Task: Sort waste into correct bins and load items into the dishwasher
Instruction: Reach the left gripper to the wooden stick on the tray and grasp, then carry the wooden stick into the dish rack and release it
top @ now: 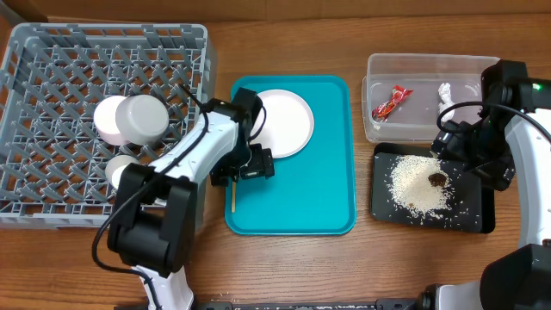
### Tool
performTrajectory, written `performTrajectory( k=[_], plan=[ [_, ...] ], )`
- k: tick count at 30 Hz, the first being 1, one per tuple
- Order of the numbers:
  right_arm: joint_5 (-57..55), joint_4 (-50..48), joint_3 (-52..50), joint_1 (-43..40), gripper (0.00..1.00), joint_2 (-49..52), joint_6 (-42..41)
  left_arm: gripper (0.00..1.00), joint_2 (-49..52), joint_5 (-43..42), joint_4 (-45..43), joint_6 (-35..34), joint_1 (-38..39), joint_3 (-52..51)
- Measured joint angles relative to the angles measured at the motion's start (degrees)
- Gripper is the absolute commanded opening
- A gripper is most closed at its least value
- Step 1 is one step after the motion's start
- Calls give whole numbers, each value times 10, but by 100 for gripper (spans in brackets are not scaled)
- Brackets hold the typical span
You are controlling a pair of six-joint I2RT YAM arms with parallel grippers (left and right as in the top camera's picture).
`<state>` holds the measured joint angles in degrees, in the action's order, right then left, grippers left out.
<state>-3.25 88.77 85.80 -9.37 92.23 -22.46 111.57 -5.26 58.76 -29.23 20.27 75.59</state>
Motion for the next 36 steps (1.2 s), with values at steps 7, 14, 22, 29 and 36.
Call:
performTrajectory(
  k=[7,14,22,29,36],
  plan=[
    [0,2,0,0,100,0,0,76,32,1,-13,10,10,2],
    [0,2,0,0,100,0,0,38,39,5,6,19,13,4],
    [0,2,0,0,100,0,0,4,41,4,18,15,13,5],
    [0,3,0,0,100,0,0,4,43,4,39,9,4,6],
    [0,2,0,0,100,0,0,4,43,7,62,8,-13,15]
  ],
)
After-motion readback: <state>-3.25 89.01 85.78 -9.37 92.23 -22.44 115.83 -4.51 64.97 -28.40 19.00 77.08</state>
